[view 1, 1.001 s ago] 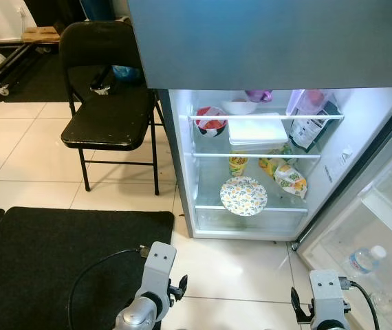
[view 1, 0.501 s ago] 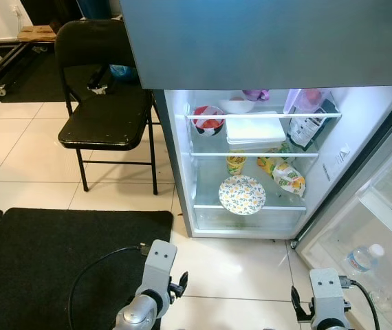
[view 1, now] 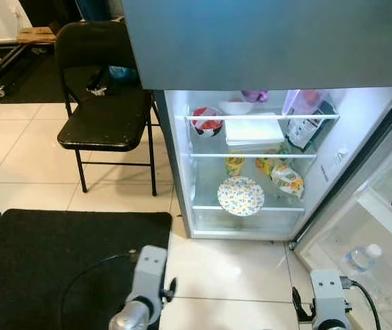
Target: Restocking fridge
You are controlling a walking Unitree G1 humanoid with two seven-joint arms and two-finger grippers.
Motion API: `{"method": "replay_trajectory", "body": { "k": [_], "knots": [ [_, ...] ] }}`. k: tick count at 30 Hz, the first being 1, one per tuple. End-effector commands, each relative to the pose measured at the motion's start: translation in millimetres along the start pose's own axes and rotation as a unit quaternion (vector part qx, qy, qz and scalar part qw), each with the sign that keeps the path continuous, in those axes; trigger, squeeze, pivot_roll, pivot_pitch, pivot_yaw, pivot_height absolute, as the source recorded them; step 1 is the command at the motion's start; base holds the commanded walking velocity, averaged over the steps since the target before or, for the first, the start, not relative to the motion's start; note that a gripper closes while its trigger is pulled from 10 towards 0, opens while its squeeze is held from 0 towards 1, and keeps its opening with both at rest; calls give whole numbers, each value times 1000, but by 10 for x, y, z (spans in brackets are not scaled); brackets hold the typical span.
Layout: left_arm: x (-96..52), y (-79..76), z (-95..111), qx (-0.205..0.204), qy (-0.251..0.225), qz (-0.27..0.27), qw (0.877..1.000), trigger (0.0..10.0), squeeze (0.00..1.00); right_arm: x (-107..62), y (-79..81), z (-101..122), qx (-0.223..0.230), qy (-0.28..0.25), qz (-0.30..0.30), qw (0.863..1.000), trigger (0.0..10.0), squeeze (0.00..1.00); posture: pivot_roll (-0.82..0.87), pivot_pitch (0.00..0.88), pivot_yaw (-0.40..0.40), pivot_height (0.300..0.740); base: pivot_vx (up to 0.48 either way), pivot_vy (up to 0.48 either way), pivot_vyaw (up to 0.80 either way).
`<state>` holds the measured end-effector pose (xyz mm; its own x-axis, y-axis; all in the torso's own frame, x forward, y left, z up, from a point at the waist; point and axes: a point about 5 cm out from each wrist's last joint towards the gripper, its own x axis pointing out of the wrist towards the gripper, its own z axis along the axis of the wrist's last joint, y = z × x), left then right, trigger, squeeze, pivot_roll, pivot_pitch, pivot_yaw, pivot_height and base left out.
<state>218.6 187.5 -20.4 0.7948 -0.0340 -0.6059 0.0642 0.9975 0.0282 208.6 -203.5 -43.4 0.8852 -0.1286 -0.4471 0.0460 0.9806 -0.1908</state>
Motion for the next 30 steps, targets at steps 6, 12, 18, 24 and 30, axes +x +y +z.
{"method": "replay_trajectory", "body": {
  "k": [6, 12, 18, 24, 30],
  "knots": [
    [-126, 383, -379, 26, 48, 62, 997, 10000, 0, -148, -208, -335, 51, 79, -54, 994, 10000, 0, -124, 149, 38, 717, 0, 0, 0],
    [-131, 438, -466, 41, 59, 75, 995, 10000, 0, -121, -158, -272, 44, 59, -33, 997, 10000, 0, -130, 125, 41, 717, 0, 0, 0],
    [-26, 311, -358, 49, 42, 62, 996, 10000, 0, 18, -153, -47, -10, 19, -10, 1000, 10000, 0, -137, 113, 34, 717, 0, 0, 0],
    [8, 272, -362, 52, 40, 62, 996, 10000, 0, 8, -207, -104, -12, 39, -15, 999, 10000, 0, -138, 105, 32, 717, 0, 0, 0],
    [-2, 296, -432, 47, 52, 67, 995, 10000, 0, -81, -79, -236, -16, 56, 7, 998, 10000, 0, -138, 107, 33, 717, 0, 0, 0]
  ]
}}
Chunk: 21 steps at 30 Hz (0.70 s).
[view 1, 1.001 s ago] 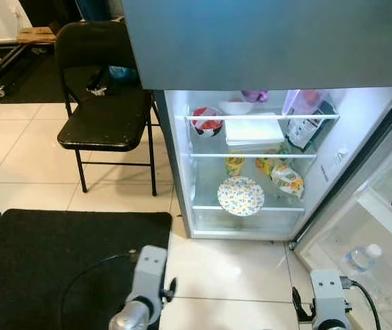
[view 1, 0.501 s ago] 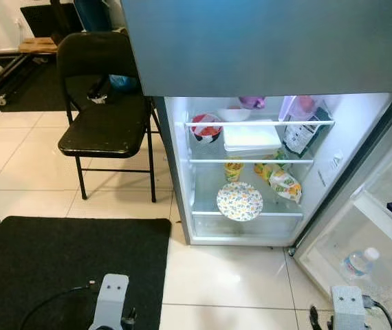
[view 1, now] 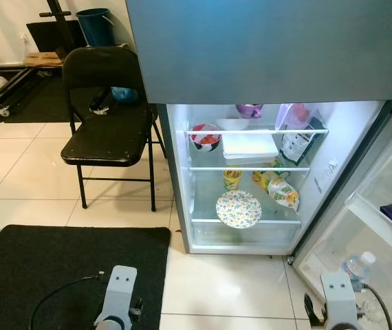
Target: Restocking fridge
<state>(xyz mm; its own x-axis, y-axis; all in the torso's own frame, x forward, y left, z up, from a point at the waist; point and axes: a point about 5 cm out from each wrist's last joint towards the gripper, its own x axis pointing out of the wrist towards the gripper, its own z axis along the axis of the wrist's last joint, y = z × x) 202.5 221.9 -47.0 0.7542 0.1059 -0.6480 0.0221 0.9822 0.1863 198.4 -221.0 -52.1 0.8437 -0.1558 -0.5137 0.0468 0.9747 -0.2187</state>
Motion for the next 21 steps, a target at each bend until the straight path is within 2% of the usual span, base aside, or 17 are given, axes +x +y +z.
{"method": "replay_trajectory", "body": {
  "k": [1, 7, 19, 21],
  "knots": [
    [-21, -35, -108, 0, 16, 0, 1000, 10000, 0, -55, 105, -98, -5, 15, 17, 1000, 10000, 0, -138, 107, 33, 717, 0, 0, 0],
    [-18, -47, -117, -9, 15, -1, 1000, 10000, 0, -58, 172, -107, -5, 18, 28, 999, 10000, 0, -134, 100, 31, 717, 0, 0, 0],
    [-10, -88, -134, -9, 14, -2, 1000, 10000, 0, -35, 127, -77, -5, 15, 24, 1000, 10000, 0, -135, 94, 25, 717, 0, 0, 0],
    [-12, -98, -151, -6, 19, -2, 1000, 10000, 0, -38, 128, -83, -6, 16, 25, 1000, 10000, 0, -135, 93, 25, 717, -251, 0, 0]
  ]
}}
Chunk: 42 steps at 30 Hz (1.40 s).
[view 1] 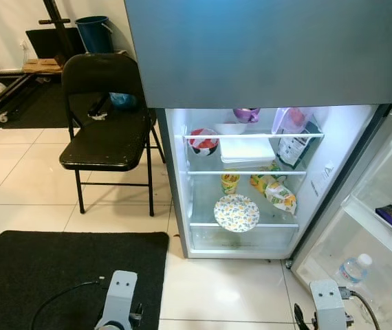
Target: Restocking fridge
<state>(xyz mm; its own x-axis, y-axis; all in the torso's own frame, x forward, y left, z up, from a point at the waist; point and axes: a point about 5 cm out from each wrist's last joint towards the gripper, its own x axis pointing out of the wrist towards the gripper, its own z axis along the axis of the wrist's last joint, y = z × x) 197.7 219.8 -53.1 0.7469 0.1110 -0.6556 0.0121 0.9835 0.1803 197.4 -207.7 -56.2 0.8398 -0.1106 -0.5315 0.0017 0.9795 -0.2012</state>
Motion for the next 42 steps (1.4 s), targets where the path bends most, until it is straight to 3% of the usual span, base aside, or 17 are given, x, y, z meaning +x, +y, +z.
{"method": "replay_trajectory", "body": {
  "k": [1, 25, 42],
  "knots": [
    [-13, -64, -79, 0, 13, -4, 1000, 10000, 0, -30, -8, -65, -1, 11, 1, 1000, 10000, 0, -135, 93, 25, 717, -251, 0, 0],
    [-2, -88, -55, -1, 8, -9, 1000, 10000, 0, -41, -12, -81, -4, 11, 1, 1000, 10000, 0, -140, 97, 27, 717, -357, 0, 0],
    [8, -80, -35, -8, 3, -8, 1000, 10000, 0, -31, -5, -61, -5, 8, 1, 1000, 10000, 0, -139, 100, 27, 717, 0, 0, 0]
  ]
}}
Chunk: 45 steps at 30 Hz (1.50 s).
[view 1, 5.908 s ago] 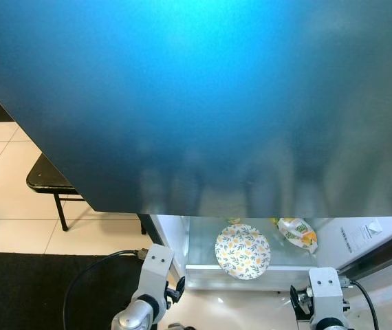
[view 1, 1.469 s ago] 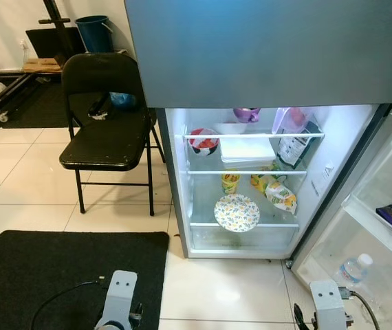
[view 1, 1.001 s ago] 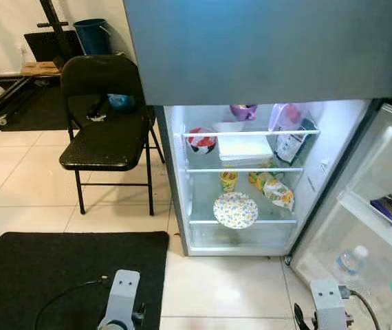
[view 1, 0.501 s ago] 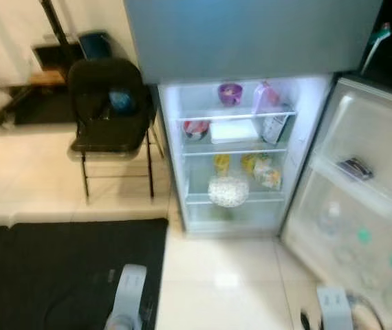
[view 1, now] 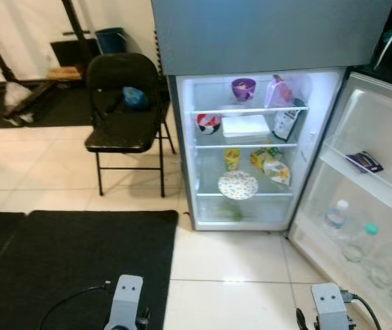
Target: Restocking fridge
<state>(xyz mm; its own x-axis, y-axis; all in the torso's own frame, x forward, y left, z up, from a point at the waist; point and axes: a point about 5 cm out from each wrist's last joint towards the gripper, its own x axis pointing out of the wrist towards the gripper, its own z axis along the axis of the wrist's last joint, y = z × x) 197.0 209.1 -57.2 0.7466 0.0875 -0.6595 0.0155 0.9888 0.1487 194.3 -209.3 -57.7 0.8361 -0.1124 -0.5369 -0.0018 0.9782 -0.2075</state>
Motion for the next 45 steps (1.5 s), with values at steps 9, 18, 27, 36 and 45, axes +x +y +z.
{"method": "replay_trajectory", "body": {
  "k": [9, 18, 27, 36, 45],
  "knots": [
    [-4, 38, -16, 5, 4, 7, 1000, 10000, 0, -16, 7, -31, -3, 4, 0, 1000, 10000, 0, -139, 103, 27, 717, 0, 0, 0],
    [4, 45, 10, -7, -2, 8, 1000, 10000, 0, 29, -184, 38, 32, 2, -49, 998, 10000, 0, -139, 108, 27, 717, 0, 0, 0],
    [32, 49, 145, -22, -23, 10, 999, 10000, 0, 75, -915, 329, 30, -36, -169, 984, 10000, 0, -135, 118, 24, 717, 0, 0, 0],
    [50, 43, 226, -26, -35, 9, 999, 10000, 0, -68, -1765, 817, -88, -92, -251, 960, 10000, 0, -149, 129, 8, 717, 0, 0, 0],
    [32, -18, 131, -31, -23, 7, 999, 10000, 0, -164, -1892, 794, -162, -78, -178, 967, 10000, 0, -168, 137, -12, 717, 0, 0, 0]
  ]
}}
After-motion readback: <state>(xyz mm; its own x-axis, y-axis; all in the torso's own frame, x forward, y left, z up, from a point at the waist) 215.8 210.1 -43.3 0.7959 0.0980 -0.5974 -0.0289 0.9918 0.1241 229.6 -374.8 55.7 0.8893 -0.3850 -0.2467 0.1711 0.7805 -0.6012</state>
